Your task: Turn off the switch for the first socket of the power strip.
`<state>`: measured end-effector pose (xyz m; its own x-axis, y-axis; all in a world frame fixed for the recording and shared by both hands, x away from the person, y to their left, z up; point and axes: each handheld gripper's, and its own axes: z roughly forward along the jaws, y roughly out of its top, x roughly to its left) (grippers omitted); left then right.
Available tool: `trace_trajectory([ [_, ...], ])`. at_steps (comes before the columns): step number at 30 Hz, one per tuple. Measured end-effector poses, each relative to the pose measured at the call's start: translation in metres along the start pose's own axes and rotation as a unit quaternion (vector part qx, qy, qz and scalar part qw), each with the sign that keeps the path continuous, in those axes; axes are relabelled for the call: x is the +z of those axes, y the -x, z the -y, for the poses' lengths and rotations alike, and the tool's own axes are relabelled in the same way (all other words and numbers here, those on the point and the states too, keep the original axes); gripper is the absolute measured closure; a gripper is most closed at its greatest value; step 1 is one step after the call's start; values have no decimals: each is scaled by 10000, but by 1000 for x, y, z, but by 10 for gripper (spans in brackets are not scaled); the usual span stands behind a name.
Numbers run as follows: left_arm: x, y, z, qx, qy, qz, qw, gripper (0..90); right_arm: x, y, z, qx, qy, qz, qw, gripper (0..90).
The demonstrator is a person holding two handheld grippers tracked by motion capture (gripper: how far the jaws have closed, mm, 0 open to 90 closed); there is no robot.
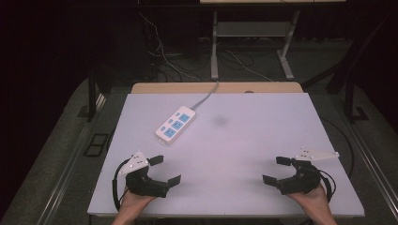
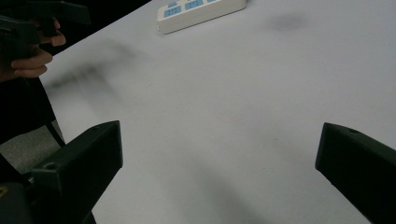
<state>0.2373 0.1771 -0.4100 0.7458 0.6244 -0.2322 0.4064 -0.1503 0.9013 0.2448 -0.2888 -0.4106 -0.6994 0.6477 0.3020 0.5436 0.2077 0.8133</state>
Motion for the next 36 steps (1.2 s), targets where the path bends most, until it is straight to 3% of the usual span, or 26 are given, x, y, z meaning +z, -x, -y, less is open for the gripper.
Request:
trace_trajectory([
  [11, -1, 0, 0, -22, 27, 29, 10000, 0, 0, 1, 0, 66, -29, -18, 10000, 4],
  [36, 0, 0, -8, 103, -172, -12, 9998, 0, 3, 0, 2, 52, -193, -32, 9998, 4],
])
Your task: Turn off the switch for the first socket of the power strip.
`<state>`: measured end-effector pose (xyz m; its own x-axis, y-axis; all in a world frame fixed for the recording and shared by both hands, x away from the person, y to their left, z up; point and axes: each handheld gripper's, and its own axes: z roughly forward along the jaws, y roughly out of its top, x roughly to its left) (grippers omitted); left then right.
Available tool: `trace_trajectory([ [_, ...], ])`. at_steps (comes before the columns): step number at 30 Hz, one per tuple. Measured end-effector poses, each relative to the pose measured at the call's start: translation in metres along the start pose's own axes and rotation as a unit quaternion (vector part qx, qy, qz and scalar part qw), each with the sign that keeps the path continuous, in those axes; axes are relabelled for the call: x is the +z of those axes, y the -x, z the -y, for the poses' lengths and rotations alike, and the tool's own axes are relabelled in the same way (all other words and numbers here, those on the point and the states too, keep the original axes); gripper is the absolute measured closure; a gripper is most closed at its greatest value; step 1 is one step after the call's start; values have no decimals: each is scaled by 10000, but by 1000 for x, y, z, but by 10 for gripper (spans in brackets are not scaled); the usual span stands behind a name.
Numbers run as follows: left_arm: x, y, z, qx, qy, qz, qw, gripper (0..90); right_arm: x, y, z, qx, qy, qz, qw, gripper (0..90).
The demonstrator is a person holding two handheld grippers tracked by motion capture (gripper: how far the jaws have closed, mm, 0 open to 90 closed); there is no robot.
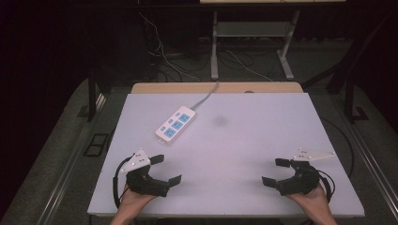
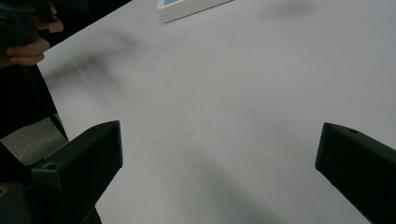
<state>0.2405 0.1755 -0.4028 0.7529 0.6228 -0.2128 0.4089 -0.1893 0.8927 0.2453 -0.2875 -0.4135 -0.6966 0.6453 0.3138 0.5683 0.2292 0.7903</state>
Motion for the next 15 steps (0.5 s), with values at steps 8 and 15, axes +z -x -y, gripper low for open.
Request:
trace_trajectory([
  [8, -5, -5, -9, -72, -11, -58, 10000, 0, -1, 0, 0, 11, 24, 13, 10000, 4],
  [15, -6, -13, -15, -122, -121, -62, 9998, 0, -1, 0, 0, -10, 41, 23, 10000, 4],
])
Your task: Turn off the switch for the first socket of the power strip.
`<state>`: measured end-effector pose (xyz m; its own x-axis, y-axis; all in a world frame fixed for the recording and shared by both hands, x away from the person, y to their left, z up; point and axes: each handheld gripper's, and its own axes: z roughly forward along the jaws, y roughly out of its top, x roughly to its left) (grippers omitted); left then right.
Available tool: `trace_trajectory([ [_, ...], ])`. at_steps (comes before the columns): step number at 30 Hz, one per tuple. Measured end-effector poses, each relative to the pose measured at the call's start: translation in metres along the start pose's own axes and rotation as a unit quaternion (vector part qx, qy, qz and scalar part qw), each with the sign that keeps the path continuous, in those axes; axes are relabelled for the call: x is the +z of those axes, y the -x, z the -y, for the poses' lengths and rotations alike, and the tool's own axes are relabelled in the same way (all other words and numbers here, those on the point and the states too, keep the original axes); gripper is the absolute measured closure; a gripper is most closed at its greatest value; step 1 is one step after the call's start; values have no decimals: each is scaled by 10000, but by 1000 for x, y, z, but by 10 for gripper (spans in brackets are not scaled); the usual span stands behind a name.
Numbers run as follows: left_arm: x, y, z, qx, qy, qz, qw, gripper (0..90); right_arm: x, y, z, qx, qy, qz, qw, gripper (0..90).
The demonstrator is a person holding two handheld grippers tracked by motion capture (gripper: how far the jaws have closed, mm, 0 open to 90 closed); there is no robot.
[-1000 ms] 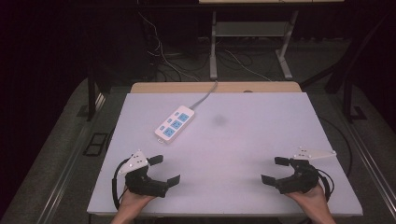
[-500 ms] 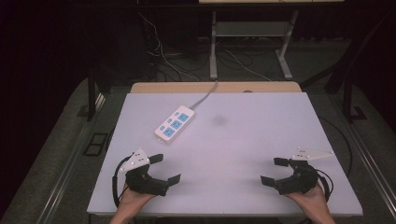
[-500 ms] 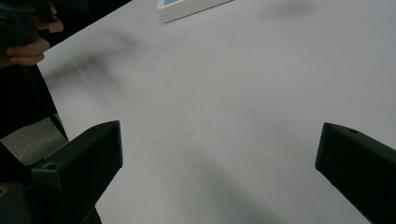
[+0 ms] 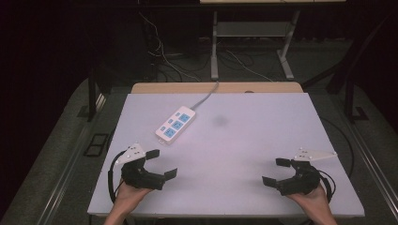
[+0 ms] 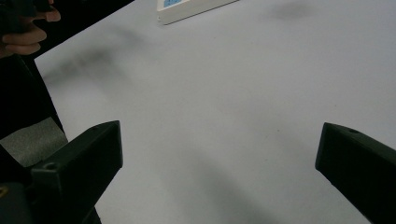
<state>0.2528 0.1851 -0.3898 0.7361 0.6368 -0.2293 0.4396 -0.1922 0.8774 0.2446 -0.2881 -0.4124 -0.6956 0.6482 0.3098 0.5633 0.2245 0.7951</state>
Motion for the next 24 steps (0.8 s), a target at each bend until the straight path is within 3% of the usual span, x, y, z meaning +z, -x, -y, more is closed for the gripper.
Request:
trace_trajectory([
  [24, 15, -15, -34, 123, -411, 120, 9990, 0, 0, 0, -1, 9, 12, 15, 10000, 4],
])
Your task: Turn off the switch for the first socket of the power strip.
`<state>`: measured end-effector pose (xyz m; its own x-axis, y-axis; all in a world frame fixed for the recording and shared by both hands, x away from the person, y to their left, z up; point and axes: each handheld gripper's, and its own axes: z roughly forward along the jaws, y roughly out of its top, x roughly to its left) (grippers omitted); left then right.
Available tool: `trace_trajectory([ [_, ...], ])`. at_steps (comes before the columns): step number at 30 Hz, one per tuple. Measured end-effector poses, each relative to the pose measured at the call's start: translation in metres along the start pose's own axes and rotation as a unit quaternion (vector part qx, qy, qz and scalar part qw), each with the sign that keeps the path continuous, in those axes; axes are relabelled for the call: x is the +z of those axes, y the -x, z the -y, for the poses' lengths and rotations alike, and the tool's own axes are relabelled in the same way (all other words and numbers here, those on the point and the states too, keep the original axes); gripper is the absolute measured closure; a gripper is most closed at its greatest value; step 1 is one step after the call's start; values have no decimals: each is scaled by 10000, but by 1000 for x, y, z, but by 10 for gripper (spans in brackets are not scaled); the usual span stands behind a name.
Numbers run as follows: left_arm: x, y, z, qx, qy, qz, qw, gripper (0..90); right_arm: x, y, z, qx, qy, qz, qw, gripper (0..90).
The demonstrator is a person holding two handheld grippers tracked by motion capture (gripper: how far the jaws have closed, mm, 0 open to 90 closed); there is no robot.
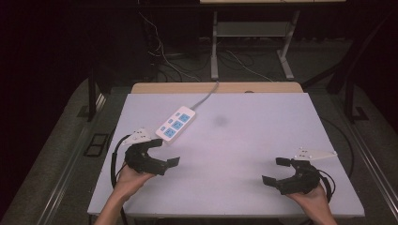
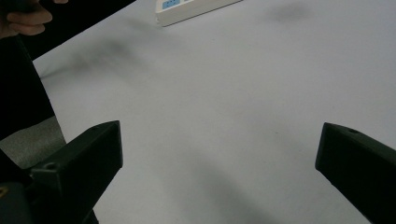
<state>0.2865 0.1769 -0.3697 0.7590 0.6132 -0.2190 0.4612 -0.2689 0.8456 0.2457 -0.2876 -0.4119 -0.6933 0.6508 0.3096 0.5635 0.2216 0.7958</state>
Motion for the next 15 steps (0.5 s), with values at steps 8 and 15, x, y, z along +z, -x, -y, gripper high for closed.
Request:
trace_trajectory([
  [8, 6, -4, -8, 11, -90, 30, 10000, 0, 1, 0, 0, -26, -38, -14, 10000, 5],
  [15, 8, -8, -13, 0, -165, 9, 9999, 0, 2, -1, 0, -28, -41, -22, 10000, 5],
])
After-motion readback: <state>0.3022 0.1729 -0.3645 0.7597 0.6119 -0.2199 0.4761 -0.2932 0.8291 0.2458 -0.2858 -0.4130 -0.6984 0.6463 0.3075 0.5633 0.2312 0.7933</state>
